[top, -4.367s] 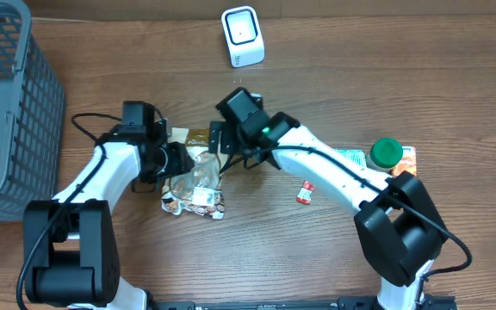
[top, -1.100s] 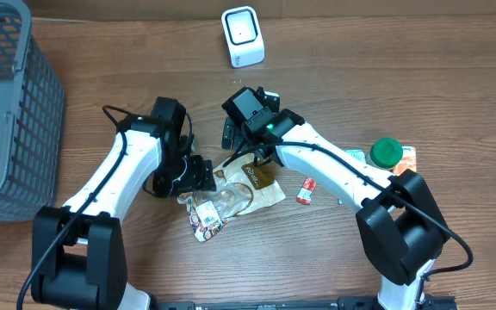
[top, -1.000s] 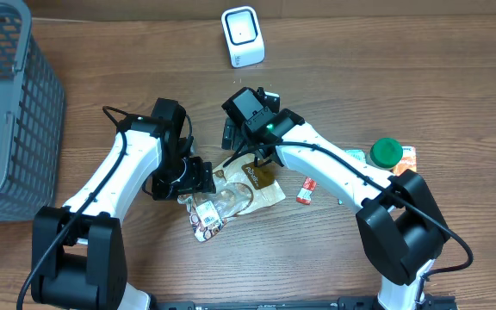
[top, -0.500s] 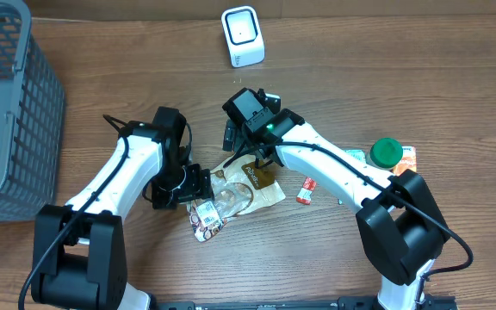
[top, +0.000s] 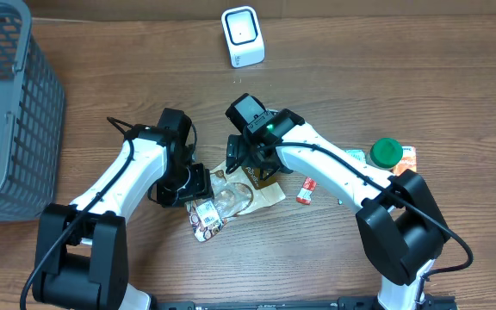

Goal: Scan the item barcode

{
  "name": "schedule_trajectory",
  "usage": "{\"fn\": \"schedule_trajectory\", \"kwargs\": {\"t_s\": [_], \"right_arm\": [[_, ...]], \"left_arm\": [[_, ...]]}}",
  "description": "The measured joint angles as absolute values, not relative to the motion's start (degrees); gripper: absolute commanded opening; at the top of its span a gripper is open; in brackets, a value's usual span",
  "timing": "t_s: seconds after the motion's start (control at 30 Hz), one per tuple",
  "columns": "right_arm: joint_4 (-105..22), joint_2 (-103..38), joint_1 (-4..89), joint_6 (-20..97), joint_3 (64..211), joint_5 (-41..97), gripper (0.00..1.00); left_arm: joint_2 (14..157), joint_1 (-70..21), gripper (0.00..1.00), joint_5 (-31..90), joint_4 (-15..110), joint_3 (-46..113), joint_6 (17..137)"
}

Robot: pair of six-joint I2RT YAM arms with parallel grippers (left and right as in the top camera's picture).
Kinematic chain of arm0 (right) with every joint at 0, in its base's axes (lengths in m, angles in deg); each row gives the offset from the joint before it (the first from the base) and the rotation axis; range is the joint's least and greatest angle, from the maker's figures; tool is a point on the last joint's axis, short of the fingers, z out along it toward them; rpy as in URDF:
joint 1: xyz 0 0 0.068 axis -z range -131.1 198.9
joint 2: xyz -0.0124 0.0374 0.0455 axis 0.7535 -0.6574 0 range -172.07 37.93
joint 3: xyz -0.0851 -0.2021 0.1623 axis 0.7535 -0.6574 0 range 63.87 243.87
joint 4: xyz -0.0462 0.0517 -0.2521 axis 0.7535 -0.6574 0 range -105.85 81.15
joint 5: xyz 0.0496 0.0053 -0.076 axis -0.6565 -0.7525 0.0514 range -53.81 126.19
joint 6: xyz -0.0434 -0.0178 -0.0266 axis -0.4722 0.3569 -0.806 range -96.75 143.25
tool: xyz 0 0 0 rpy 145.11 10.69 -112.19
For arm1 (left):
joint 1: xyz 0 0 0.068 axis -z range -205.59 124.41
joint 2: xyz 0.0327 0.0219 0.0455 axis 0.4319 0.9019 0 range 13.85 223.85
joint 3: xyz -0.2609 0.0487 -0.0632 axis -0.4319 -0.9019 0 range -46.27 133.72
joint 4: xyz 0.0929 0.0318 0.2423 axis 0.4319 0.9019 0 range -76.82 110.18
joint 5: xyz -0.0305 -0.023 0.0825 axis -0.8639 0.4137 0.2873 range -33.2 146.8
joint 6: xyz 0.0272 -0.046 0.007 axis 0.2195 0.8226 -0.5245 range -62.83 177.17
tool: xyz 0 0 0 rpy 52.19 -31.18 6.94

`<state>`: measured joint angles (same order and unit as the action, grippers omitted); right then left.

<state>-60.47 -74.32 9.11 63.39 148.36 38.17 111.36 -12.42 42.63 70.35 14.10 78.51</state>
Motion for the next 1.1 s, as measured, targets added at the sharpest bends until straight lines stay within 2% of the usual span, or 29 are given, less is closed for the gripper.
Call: {"fn": "schedule_trajectory", "kwargs": {"t_s": [0.33, 1.1], "right_arm": [[-55.77, -74.32, 9.11, 59.85, 141.49, 33.99, 1.0], [-47.38, -74.29, 9.11, 52.37, 136.77, 29.75, 1.0]], "left_arm": [[111.36, -12.05, 0.64, 45.07, 68.88, 11.57, 81.09], [110.95, -12.05, 0.65, 45.73, 61.36, 6.15, 81.22]]}}
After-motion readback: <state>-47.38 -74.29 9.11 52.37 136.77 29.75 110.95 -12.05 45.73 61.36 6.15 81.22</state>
